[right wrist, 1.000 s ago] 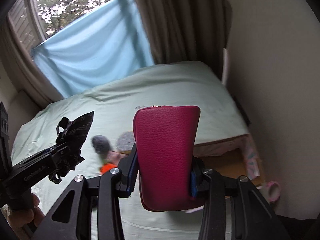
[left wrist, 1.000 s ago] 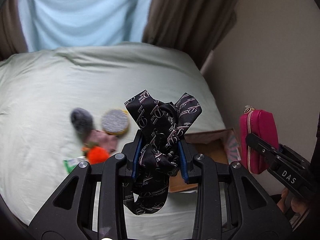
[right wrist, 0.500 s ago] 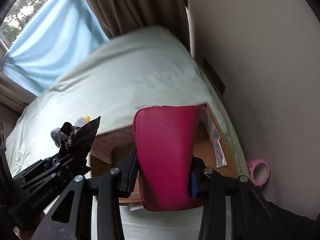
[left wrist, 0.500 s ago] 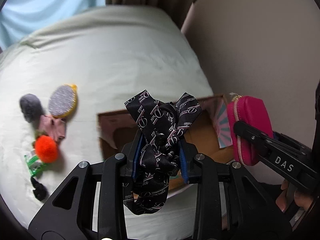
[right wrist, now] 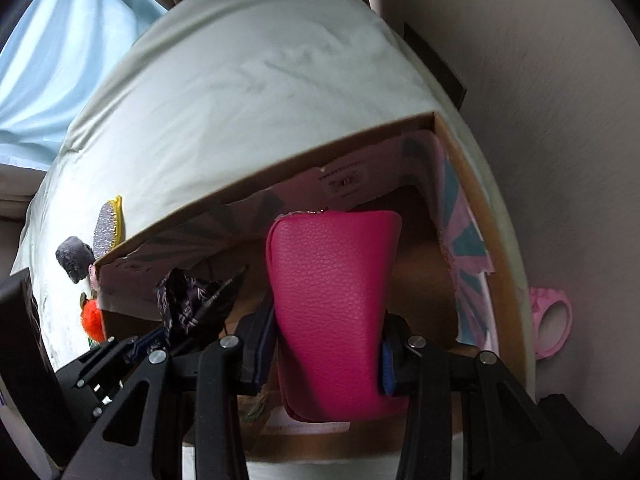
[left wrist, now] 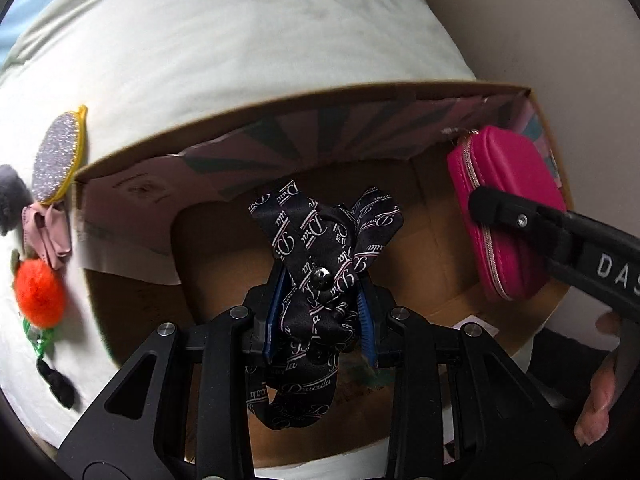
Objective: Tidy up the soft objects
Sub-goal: 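Carry the scrunchie and pink pouch with both tools over the cardboard box, then open both tools to drop the scrunchie and pouch into the box, then move both tools back toward the remaining pile of items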
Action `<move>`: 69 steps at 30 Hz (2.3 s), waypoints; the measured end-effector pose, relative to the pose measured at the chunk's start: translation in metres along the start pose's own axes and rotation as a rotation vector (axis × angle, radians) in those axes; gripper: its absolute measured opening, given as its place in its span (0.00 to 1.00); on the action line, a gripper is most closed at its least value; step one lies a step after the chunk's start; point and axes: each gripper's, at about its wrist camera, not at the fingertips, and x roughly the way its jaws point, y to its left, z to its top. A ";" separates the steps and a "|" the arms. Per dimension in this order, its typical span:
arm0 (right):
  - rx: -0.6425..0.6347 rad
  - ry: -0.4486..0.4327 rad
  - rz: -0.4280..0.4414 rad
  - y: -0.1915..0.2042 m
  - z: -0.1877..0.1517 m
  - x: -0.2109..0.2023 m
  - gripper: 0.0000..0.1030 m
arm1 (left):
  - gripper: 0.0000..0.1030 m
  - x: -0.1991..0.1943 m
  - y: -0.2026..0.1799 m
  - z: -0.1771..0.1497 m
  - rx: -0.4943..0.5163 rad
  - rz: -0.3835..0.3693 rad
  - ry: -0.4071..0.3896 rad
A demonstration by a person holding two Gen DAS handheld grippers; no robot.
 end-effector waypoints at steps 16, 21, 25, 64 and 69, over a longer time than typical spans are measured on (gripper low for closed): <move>-0.016 -0.012 0.063 -0.009 0.016 0.011 1.00 | 1.00 -0.014 -0.004 -0.007 0.093 0.039 -0.010; -0.037 -0.024 0.066 -0.007 0.012 0.001 1.00 | 1.00 -0.029 -0.002 -0.015 0.090 0.025 -0.025; -0.079 -0.055 0.050 -0.002 0.006 -0.017 1.00 | 1.00 -0.049 -0.006 -0.019 0.098 0.020 -0.052; -0.368 -0.579 0.108 0.205 -0.177 -0.269 1.00 | 1.00 -0.401 0.186 -0.212 -0.150 0.122 -0.624; -0.368 -0.585 0.126 0.238 -0.191 -0.260 1.00 | 1.00 -0.408 0.226 -0.229 -0.166 0.105 -0.609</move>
